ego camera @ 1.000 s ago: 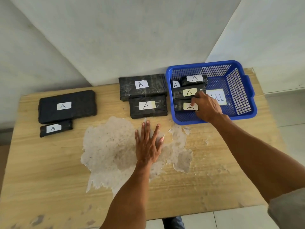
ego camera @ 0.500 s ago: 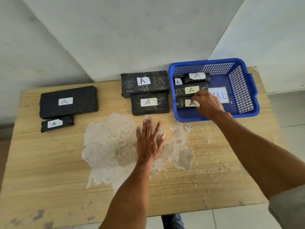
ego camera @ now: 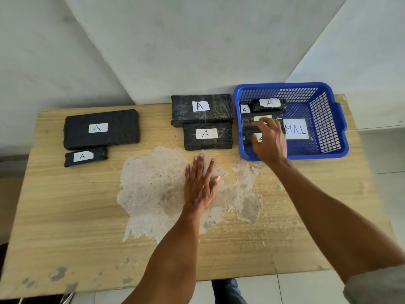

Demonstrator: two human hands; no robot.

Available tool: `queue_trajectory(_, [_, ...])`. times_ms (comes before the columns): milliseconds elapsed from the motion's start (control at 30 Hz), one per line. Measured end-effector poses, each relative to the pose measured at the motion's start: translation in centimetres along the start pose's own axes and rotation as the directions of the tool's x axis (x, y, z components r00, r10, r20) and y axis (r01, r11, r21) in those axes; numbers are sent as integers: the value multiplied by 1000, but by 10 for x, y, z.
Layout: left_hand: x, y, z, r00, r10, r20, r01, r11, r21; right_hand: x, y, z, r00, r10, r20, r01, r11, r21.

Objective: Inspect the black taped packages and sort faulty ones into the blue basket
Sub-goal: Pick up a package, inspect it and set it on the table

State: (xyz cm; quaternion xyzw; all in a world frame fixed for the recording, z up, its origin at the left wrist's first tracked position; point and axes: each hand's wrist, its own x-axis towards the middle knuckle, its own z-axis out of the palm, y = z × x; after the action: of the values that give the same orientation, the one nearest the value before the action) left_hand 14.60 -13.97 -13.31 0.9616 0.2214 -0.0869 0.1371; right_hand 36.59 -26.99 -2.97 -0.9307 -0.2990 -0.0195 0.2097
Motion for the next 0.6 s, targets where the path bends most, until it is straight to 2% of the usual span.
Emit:
queue_trajectory(67, [-4,-18,-5,999,-45,-7,45,999,-6,-11,-30,13,982,-89,-164,97,994,45])
queue_trajectory(133, [-9,-42,-12,998,-56,2,56,998,1,-28,-62,32,955,-202,-219,221,973,63])
queue_trajectory(200, [-13,-67,-18,998,-58,20,58,998,14,-48,-91,52,944,-293,-152,307,948,80])
queue_trajectory(267, [-19,-96,-25,994,-108,15,108,994,5,-69,-116,78,945,-324,-39,327,939,103])
queue_trajectory(467, [-57,-203,-37,983,-176,-59,178,983,49,-113,-167,155,941,-164,297,155,986,53])
queue_trajectory(600, [-81,-263,-46,968,-214,-133,227,969,93,-127,-205,188,941,-12,337,29,999,-44])
